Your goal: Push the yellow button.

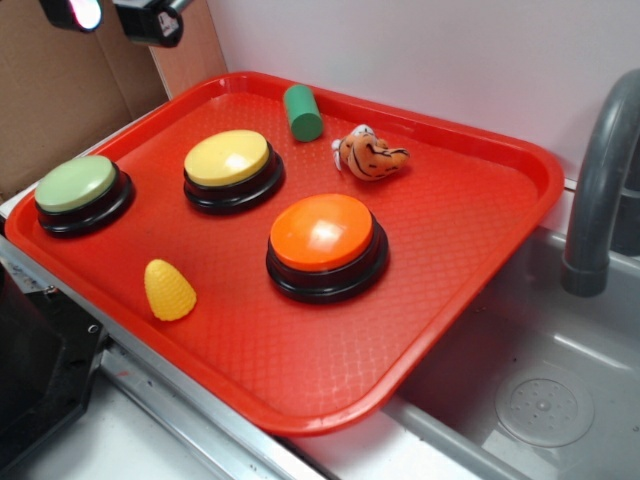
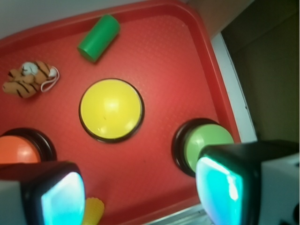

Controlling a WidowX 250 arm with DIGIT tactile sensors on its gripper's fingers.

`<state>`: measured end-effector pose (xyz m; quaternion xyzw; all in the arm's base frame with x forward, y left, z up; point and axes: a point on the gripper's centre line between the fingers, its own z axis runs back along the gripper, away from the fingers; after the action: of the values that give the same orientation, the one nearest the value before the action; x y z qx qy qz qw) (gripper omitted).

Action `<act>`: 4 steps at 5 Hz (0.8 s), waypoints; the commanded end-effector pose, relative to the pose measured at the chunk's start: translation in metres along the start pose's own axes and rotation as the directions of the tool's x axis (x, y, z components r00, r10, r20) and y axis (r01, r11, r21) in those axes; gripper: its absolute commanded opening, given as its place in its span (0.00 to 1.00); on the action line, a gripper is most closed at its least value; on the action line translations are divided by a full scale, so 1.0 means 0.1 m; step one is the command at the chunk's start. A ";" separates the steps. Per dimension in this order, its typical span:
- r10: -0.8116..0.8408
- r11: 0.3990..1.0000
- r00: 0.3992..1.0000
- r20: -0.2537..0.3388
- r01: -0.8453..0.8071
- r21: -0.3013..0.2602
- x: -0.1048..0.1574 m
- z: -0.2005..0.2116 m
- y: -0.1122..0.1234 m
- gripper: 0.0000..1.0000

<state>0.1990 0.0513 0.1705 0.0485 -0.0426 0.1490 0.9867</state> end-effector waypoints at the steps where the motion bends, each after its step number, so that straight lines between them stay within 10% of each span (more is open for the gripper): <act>1: 0.000 1.000 0.997 0.080 0.000 -0.004 0.07 0.29 -0.02 1.00; 4: -0.012 1.000 0.996 0.086 0.011 0.016 0.03 0.30 -0.08 1.00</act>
<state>0.1952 0.0432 0.1841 0.0641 -0.0546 0.1446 0.9859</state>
